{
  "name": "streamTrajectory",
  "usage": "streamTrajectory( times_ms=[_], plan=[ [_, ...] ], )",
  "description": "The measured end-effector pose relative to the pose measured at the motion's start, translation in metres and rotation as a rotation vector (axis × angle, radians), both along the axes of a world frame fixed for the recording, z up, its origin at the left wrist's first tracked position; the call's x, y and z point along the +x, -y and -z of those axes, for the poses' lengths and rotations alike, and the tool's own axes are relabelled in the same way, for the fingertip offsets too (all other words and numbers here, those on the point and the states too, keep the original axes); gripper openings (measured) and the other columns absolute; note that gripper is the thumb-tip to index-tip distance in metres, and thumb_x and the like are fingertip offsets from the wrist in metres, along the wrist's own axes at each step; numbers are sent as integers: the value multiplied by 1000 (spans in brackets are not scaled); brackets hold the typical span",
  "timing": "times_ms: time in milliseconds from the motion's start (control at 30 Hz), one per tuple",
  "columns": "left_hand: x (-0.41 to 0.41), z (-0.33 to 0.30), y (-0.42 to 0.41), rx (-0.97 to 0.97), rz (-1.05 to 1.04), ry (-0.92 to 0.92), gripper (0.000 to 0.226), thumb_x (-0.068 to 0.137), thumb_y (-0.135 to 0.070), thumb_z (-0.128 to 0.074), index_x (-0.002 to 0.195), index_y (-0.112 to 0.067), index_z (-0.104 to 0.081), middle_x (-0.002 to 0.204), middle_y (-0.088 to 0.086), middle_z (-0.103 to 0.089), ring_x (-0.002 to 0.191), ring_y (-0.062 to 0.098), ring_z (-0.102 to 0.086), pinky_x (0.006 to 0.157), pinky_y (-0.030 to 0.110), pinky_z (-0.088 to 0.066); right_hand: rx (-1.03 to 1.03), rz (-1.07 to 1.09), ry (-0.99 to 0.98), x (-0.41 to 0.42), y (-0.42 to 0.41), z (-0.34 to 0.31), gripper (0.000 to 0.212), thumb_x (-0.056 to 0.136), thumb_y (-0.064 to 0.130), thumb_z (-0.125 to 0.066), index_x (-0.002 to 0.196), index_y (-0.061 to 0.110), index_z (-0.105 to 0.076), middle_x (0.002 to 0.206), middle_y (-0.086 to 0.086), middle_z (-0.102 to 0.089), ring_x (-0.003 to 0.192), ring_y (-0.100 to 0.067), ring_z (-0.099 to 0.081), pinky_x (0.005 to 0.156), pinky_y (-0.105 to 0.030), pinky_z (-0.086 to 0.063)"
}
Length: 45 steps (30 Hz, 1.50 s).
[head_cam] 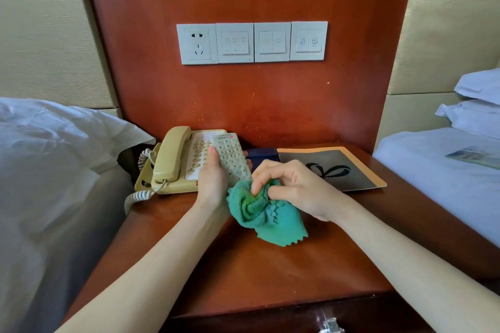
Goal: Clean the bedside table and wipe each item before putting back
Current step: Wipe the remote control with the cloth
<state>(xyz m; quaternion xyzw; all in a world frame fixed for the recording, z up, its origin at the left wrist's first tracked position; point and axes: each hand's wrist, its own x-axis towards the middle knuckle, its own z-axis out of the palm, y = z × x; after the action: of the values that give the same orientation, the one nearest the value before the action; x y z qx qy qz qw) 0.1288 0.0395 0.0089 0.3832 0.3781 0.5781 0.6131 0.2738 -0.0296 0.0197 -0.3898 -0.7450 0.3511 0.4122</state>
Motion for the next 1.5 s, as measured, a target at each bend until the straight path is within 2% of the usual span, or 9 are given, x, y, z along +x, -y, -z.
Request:
streamTrajectory(
  times_ms=[67,200,400,600,867,1033,1167,1367,1500],
  plan=[
    [-3,1,0,-14,49,183,46,104,-40,-25,110,-9,-60,92,13,-73,77,20,-72,69,32,-61,-20,-19,-27,1,2,-2,34,74,-6,-49,73,21,-71,88,11,-59,90,-13,-56,87,-29,-44],
    [-6,-1,3,-64,113,305,39,105,-35,-30,101,-7,-58,77,12,-74,65,18,-73,58,31,-61,-50,-4,-71,5,2,-5,33,71,-1,-50,69,24,-71,85,11,-62,86,-10,-57,81,-23,-45],
    [0,1,6,153,45,-406,48,100,-50,-33,90,-16,-66,82,6,-73,74,17,-71,70,32,-57,55,206,-63,7,-5,2,30,75,0,-53,72,23,-71,89,-5,-60,93,-27,-56,92,-39,-42],
    [9,7,21,320,269,-487,47,96,-59,-35,94,-26,-68,72,-4,-74,59,9,-68,51,22,-50,166,440,-273,15,-10,-1,38,82,-9,-49,75,22,-71,99,-6,-62,95,-18,-60,80,-30,-49],
    [14,7,22,210,416,-377,52,92,-63,-41,87,-19,-67,55,0,-64,45,15,-61,43,24,-49,198,622,-397,26,-16,0,33,85,-7,-49,84,18,-70,101,-6,-67,96,-24,-64,78,-38,-54],
    [3,3,8,46,359,-189,58,86,-68,-47,91,-17,-74,80,11,-73,73,27,-70,74,44,-56,46,266,-213,11,-9,5,38,82,-13,-50,88,18,-72,95,1,-67,93,-18,-64,87,-38,-52],
    [-8,2,-10,69,165,-200,58,85,-71,-42,67,-27,-76,54,-5,-63,47,10,-59,61,30,-46,61,98,53,0,-5,9,42,78,-12,-53,82,25,-71,89,7,-61,92,-29,-60,90,-45,-46],
    [-6,1,-14,68,208,-48,60,88,-69,-39,94,-15,-62,55,-6,-58,43,7,-53,43,19,-45,78,120,86,-6,-3,10,39,79,-6,-57,77,30,-72,82,18,-55,86,-16,-57,82,-28,-47],
    [-7,2,-11,41,418,18,73,70,-72,-61,107,-9,-63,72,1,-70,64,14,-68,58,29,-56,140,248,-114,-1,-6,7,42,79,-10,-54,79,27,-73,93,-1,-61,91,-15,-59,83,-24,-47]
  ],
)
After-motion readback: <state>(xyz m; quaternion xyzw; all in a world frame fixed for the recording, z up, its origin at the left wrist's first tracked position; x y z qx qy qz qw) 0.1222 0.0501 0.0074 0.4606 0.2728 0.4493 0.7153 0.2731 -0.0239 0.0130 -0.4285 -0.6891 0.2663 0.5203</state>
